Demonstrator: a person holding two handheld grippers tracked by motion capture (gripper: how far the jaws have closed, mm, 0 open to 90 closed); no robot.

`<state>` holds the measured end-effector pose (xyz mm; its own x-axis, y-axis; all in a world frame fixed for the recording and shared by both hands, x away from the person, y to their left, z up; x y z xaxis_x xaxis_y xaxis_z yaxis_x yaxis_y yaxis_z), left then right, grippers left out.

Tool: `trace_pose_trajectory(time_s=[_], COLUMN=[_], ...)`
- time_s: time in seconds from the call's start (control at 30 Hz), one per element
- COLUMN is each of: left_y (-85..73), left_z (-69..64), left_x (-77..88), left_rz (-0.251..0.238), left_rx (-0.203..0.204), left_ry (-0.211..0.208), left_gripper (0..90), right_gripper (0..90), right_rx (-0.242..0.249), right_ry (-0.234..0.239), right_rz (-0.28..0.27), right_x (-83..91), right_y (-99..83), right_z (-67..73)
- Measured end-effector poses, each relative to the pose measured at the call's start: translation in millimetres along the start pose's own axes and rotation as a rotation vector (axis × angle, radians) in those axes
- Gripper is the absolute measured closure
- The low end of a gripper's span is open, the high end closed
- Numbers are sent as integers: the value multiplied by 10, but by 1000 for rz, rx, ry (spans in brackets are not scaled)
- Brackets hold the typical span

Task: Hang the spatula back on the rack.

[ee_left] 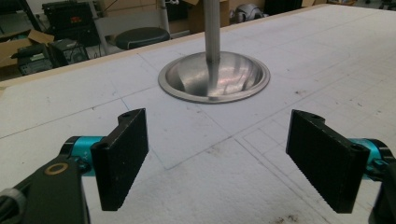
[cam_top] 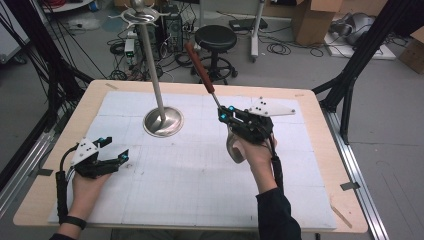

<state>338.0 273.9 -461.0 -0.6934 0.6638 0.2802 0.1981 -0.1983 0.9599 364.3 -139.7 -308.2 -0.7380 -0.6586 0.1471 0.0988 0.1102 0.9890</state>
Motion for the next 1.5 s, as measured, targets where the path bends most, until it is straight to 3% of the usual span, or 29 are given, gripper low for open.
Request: trace_pose_trajectory(time_s=[0.27, 0.5, 1.03, 1.5], left_y=[-1, -2, -1, -1], left_z=[-3, 1, -12, -15], left_x=[-1, 1, -2, -4], left_rz=[1, 4, 8, 7], left_rx=[1, 0, -16, -13], left_ry=[2, -1, 1, -1], left_gripper=[216, 216, 213, 213], right_gripper=[849, 849, 849, 848], right_rx=[-8, -21, -1, -11], right_ry=[27, 34, 50, 39], right_rz=[-58, -81, -77, -65], right_x=[-189, -334, -608, -767], right_y=[211, 268, 423, 347], right_z=[100, 115, 239, 250])
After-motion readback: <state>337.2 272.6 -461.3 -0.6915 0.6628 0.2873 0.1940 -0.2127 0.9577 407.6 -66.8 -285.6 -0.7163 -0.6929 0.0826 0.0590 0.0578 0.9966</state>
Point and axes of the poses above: each handheld gripper's, and its own axes: x roughly backward along the jaws, y roughly out of its top, z roughly to its left, the point moved 4 cm from there along -x, roughly forward along the jaws, and after that the axes turned 11 degrees about -y, right-handed, at the moved point
